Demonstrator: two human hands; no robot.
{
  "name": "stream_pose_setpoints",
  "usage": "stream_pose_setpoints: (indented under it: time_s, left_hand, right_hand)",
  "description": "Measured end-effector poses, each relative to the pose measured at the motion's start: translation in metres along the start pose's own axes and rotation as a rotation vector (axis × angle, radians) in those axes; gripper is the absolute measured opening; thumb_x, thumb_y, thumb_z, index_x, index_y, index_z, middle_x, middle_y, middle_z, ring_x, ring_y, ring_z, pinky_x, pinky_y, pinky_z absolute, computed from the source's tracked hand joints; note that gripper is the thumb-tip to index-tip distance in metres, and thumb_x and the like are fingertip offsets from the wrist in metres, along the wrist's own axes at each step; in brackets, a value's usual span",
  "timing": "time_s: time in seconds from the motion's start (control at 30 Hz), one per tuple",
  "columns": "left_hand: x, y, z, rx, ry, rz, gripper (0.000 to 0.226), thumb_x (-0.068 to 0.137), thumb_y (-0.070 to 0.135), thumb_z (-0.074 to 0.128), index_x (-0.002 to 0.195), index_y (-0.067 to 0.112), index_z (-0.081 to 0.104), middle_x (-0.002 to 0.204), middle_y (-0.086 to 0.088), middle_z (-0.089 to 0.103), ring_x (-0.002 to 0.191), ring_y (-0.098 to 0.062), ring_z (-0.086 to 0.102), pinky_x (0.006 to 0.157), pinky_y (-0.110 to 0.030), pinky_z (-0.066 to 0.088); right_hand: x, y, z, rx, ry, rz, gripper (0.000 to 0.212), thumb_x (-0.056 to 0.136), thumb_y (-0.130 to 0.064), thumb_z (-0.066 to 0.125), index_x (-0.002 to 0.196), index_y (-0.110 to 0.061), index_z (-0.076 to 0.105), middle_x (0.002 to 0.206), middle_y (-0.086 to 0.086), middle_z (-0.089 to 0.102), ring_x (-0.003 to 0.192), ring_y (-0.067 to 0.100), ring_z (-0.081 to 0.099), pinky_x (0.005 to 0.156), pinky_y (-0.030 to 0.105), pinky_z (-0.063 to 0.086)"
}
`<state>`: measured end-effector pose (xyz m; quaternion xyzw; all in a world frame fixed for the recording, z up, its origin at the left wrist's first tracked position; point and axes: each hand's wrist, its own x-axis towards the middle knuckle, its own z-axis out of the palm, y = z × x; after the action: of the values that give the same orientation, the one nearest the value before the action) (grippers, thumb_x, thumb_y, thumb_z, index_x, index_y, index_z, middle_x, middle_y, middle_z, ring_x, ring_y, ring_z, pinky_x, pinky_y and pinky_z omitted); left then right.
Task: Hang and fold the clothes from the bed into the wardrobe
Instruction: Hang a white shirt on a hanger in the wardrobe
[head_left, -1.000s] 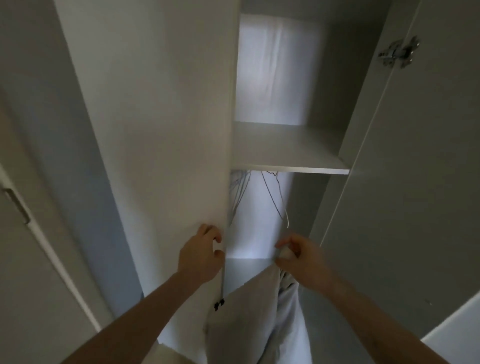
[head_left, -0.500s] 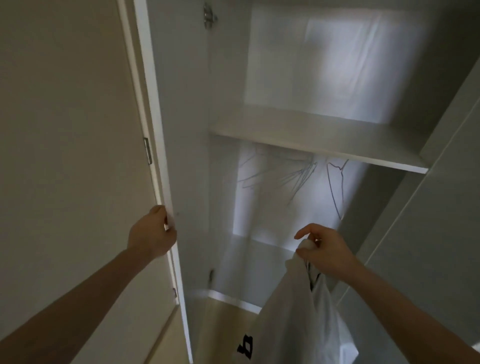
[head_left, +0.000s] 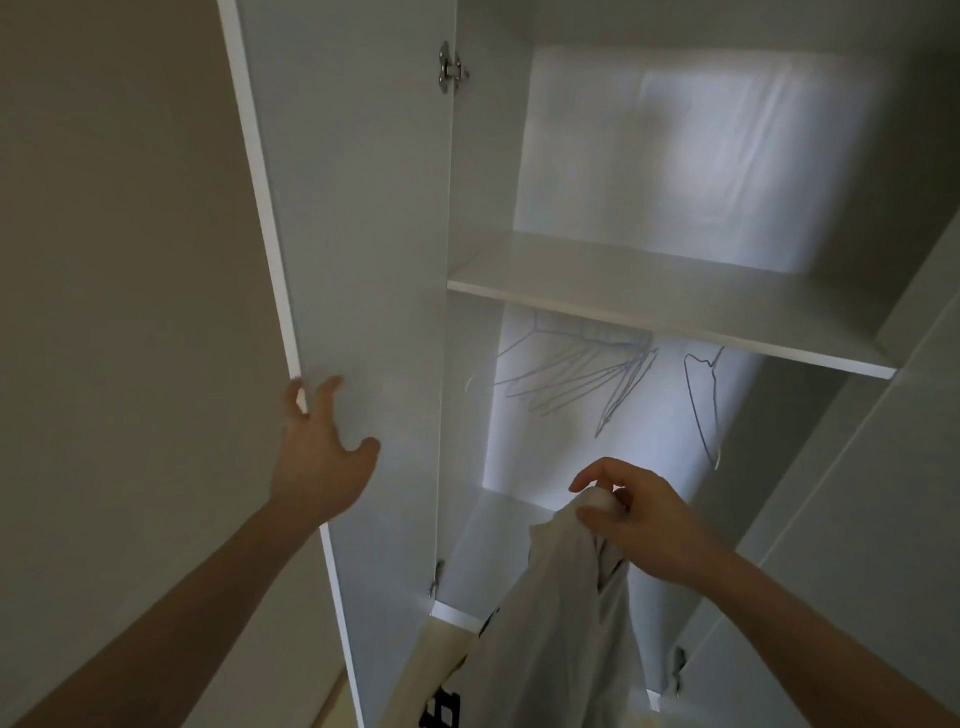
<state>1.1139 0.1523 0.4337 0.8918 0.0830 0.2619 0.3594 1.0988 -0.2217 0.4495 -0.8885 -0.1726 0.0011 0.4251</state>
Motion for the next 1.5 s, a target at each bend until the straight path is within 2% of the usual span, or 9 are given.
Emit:
stream_pose_setpoints:
  time_s: [0.13, 0.27, 0.47, 0.8, 0.9, 1.07, 1.2, 1.37, 1.5]
  left_hand:
    - [0.000, 0.038, 0.029, -0.047, -0.181, 0.432, 0.045, 0.082, 0.017, 0.075, 0.123, 0.033, 0.062, 0.136, 0.012, 0.051, 0.120, -0.011, 0.055, 0.096, -0.035, 0.051]
    - [0.020, 0.058, 0.093, -0.071, -0.862, 0.356, 0.057, 0.091, 0.020, 0.072, 0.140, 0.041, 0.052, 0.144, 0.018, 0.049, 0.127, -0.006, 0.051, 0.107, -0.033, 0.048]
    - [0.043, 0.083, 0.186, -0.068, -1.210, 0.390, 0.041, 0.087, 0.026, 0.073, 0.126, 0.034, 0.066, 0.129, 0.016, 0.064, 0.122, -0.009, 0.059, 0.110, -0.041, 0.047]
    - [0.106, 0.095, 0.240, -0.118, -1.207, 0.518, 0.021, 0.103, 0.035, 0.055, 0.086, 0.024, 0.048, 0.084, 0.006, 0.050, 0.070, -0.011, 0.047, 0.066, -0.027, 0.041]
    - [0.108, 0.110, 0.252, -0.227, -1.198, 0.441, 0.020, 0.104, 0.032, 0.052, 0.087, 0.022, 0.047, 0.076, 0.005, 0.047, 0.062, -0.016, 0.045, 0.053, -0.031, 0.041]
    - [0.121, 0.141, 0.268, -0.376, -1.087, 0.494, 0.025, 0.102, 0.021, 0.052, 0.078, 0.029, 0.047, 0.062, 0.017, 0.044, 0.055, -0.002, 0.038, 0.054, -0.020, 0.033]
    - [0.122, 0.139, 0.288, -0.294, -1.130, 0.501, 0.022, 0.102, 0.012, 0.049, 0.082, 0.019, 0.045, 0.064, 0.011, 0.040, 0.052, -0.003, 0.033, 0.053, -0.021, 0.031]
    - [0.128, 0.133, 0.316, -0.185, -1.153, 0.481, 0.016, 0.104, 0.014, 0.050, 0.088, 0.017, 0.048, 0.064, 0.009, 0.041, 0.049, -0.003, 0.035, 0.051, -0.017, 0.032]
    - [0.132, 0.133, 0.334, -0.092, -1.165, 0.512, 0.022, 0.102, 0.017, 0.051, 0.085, 0.029, 0.045, 0.064, 0.009, 0.046, 0.047, -0.004, 0.038, 0.049, -0.015, 0.033]
  right_hand:
    - [0.014, -0.008, 0.003, 0.001, -0.044, -0.050, 0.024, 0.094, -0.025, 0.072, 0.103, -0.046, 0.064, 0.085, -0.015, 0.065, 0.070, 0.011, 0.068, 0.060, 0.021, 0.056]
    - [0.032, -0.011, 0.002, -0.038, -0.057, -0.088, 0.024, 0.095, -0.031, 0.072, 0.107, -0.047, 0.061, 0.092, -0.019, 0.066, 0.085, 0.007, 0.069, 0.070, 0.016, 0.056]
    - [0.062, -0.005, -0.022, -0.064, -0.074, -0.054, 0.022, 0.095, -0.031, 0.073, 0.109, -0.041, 0.060, 0.096, -0.017, 0.067, 0.087, 0.013, 0.068, 0.076, 0.022, 0.059]
    - [0.067, 0.063, -0.055, -0.107, 0.180, 0.146, 0.022, 0.089, -0.018, 0.079, 0.100, -0.026, 0.062, 0.084, -0.011, 0.062, 0.073, 0.013, 0.064, 0.071, 0.034, 0.054]
    - [0.065, 0.098, -0.057, -0.032, 0.252, 0.238, 0.028, 0.086, -0.018, 0.081, 0.099, -0.028, 0.058, 0.078, -0.014, 0.058, 0.064, 0.001, 0.053, 0.065, 0.019, 0.047]
    - [0.085, 0.161, -0.066, 0.127, 0.312, 0.499, 0.035, 0.089, -0.015, 0.080, 0.116, -0.016, 0.058, 0.090, 0.004, 0.064, 0.071, 0.014, 0.058, 0.070, 0.024, 0.050]
    - [0.122, 0.206, -0.089, 0.270, 0.562, 0.623, 0.043, 0.088, 0.003, 0.075, 0.125, -0.001, 0.054, 0.099, 0.014, 0.057, 0.055, 0.009, 0.055, 0.046, 0.016, 0.044]
    - [0.180, 0.263, -0.124, 0.073, 0.568, 0.744, 0.063, 0.091, -0.017, 0.078, 0.144, -0.008, 0.045, 0.144, 0.018, 0.050, 0.118, 0.036, 0.060, 0.099, 0.042, 0.053]
    - [0.221, 0.305, -0.142, 0.008, 0.498, 0.788, 0.075, 0.093, -0.024, 0.075, 0.154, -0.010, 0.033, 0.158, 0.019, 0.036, 0.130, 0.042, 0.055, 0.108, 0.053, 0.049]
